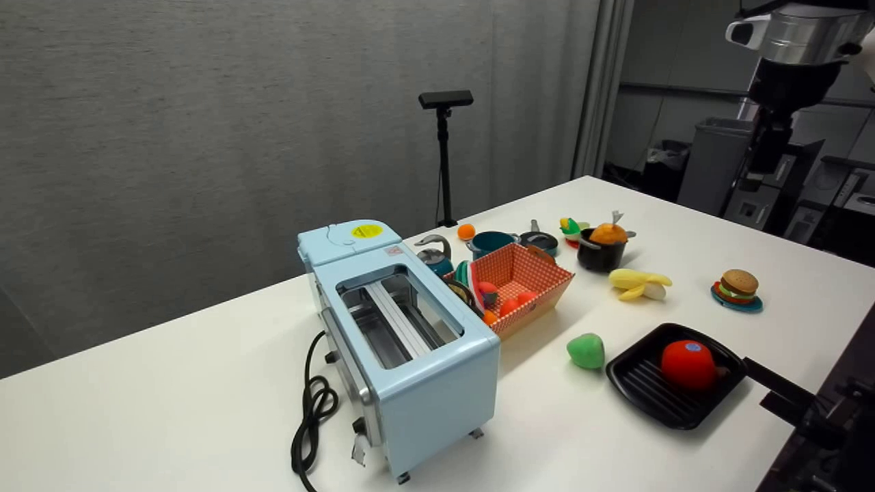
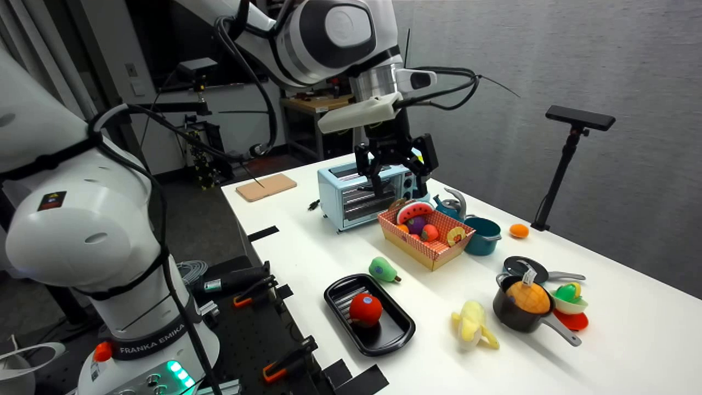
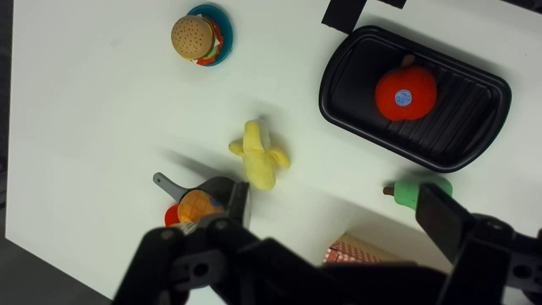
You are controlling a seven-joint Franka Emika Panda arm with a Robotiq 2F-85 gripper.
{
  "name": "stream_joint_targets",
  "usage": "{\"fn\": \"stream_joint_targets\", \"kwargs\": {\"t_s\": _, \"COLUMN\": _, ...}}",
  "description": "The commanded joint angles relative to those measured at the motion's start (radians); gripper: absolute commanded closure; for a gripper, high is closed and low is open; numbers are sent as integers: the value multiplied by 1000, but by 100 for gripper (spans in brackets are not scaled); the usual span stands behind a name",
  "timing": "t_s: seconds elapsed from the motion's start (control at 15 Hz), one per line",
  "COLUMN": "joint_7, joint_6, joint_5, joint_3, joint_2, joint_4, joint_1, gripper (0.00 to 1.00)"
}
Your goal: Get the toy squishy watermelon and put it in the green pot
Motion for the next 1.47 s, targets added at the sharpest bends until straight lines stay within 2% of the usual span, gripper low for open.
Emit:
{"fn": "stream_joint_targets", "kwargs": {"t_s": 0.0, "joint_7": 42, "joint_6": 21, "joint_5": -26, "joint_3": 22, "joint_2": 66, "joint_4": 58, "joint_1": 20, "gripper": 0}}
{"fn": "stream_joint_targets", "kwargs": {"t_s": 0.73, "joint_7": 112, "joint_6": 22, "joint_5": -21, "joint_3": 103, "joint_2": 206, "joint_4": 177, "joint_1": 88, "gripper": 0}}
{"fn": "stream_joint_targets", "kwargs": {"t_s": 1.0, "joint_7": 78, "joint_6": 22, "joint_5": 3, "joint_3": 104, "joint_2": 180, "joint_4": 190, "joint_1": 113, "gripper": 0}}
{"fn": "stream_joint_targets", "kwargs": {"t_s": 1.4, "joint_7": 83, "joint_6": 11, "joint_5": -2, "joint_3": 98, "joint_2": 198, "joint_4": 179, "joint_1": 112, "gripper": 0}}
